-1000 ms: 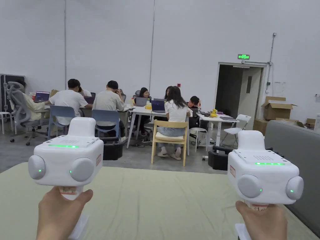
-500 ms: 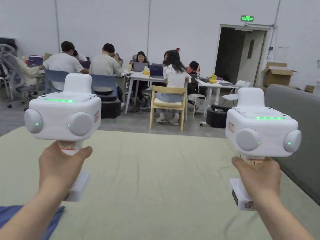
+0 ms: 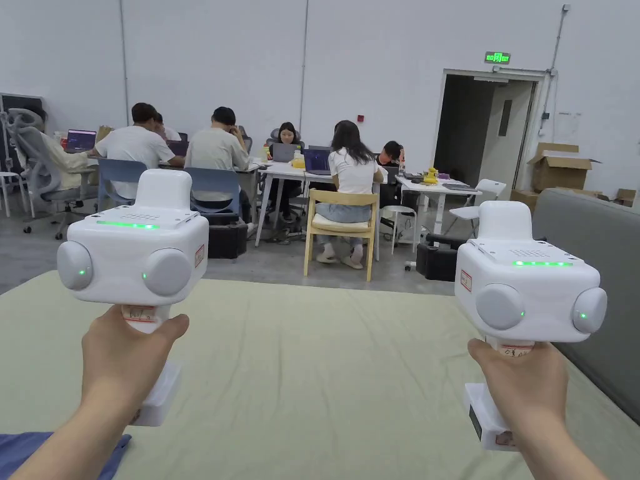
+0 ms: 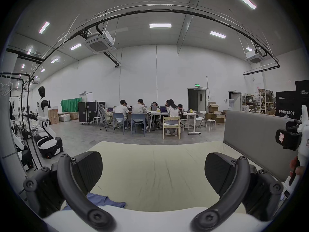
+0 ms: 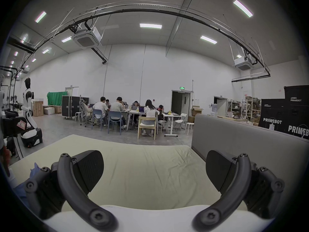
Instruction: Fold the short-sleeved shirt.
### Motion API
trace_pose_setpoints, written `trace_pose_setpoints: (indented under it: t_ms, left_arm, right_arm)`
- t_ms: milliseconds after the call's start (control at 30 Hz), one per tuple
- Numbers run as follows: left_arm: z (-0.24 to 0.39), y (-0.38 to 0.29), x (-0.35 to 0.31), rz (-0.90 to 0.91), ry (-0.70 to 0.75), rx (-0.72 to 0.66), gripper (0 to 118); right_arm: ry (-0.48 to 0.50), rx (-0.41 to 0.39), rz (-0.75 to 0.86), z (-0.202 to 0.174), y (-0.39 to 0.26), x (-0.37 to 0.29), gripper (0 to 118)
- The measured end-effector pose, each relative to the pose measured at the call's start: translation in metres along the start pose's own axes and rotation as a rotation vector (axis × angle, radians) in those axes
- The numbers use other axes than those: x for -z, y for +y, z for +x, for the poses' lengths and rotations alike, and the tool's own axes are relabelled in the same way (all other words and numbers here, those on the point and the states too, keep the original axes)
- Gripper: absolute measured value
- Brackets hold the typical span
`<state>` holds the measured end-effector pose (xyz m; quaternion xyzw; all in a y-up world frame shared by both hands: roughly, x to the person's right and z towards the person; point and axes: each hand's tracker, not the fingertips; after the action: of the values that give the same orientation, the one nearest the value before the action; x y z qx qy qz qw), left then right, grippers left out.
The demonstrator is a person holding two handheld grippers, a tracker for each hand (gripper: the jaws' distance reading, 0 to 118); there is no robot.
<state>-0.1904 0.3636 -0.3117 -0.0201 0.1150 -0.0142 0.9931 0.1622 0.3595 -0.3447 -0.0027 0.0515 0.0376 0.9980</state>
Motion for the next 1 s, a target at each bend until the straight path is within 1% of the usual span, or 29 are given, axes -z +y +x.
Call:
trace_pose_setpoints:
  t_ms: [833,1000]
  left_arm:
    - [-0.0003,0.0001,-0.0032,0.013,-0.005,0.020,118]
    - [-0.0040,-0.0024,0.0004,0.005,-0.020,-0.013,118]
  right_arm:
    - [0.017,0.001,-0.015,-0.0044,-0.0057,0.0023,118]
    - [0.018,-0.010,-0.026,-0.0051,-0.0053,0.0026,118]
